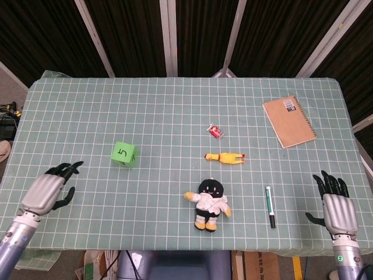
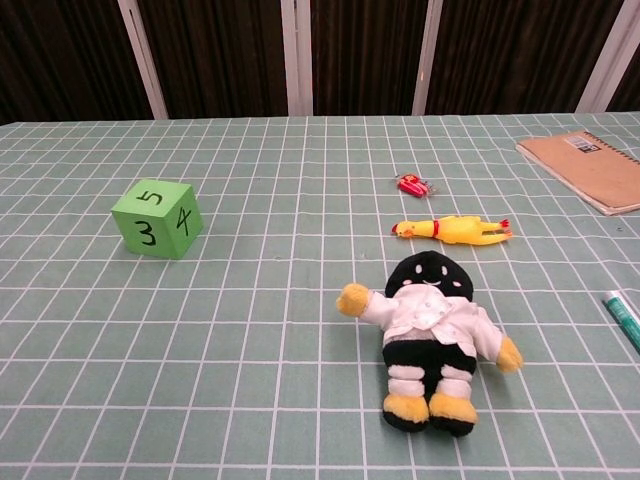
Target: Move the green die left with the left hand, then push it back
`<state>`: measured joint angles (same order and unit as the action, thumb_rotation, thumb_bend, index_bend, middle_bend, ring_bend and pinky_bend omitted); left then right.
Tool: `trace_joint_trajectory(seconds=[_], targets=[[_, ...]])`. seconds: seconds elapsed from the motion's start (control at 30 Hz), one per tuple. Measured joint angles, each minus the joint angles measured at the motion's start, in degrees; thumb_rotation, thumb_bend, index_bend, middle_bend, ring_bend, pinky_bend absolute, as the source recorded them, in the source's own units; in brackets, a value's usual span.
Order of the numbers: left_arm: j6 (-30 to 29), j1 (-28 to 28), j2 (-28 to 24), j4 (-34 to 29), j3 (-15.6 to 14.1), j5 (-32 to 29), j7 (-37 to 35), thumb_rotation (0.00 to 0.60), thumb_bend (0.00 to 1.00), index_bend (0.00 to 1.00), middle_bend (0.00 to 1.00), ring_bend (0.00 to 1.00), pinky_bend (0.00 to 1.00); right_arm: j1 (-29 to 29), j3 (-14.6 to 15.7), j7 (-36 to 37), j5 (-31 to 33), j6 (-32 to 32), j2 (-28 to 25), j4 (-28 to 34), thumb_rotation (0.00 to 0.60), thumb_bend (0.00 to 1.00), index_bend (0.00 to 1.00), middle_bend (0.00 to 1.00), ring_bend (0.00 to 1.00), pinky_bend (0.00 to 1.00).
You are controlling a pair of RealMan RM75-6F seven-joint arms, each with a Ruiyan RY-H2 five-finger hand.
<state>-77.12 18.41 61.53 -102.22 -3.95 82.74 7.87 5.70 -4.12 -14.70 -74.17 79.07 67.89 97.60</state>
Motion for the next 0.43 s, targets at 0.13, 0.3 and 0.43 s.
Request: trace_joint_trajectory(seconds=[0.13,0.3,0.43], targets=[[-7.34,-5.89,3.02,6.01,0.15,0.47,0.24,0.6,0.62,0.12,0.18,0.08,0.19,-0.05,0.44,1.92,-2.13,0.21,-0.8,-0.06,0.6,0.15,0.12,0.01,0.06,0.02],[-10.36,-7.82,4.69,8.41,1.05,1.08,0.42,0.6,0.61,0.12,0.18,0.07,0.18,-0.26,0.76,4.11,-4.57,1.26,-1.7,-0.17,0.6,0.15,0.12,0.01,0.06,0.02],[-11.6,-8.56,5.29,10.39,1.82,2.37,-1.72,0.6,0.61,0.12,0.18,0.07,0.18,-0.42,0.9,4.79,-5.41,1.72,-1.86,-0.36,0.6,0.15,0.12,0.01,0.06,0.02]])
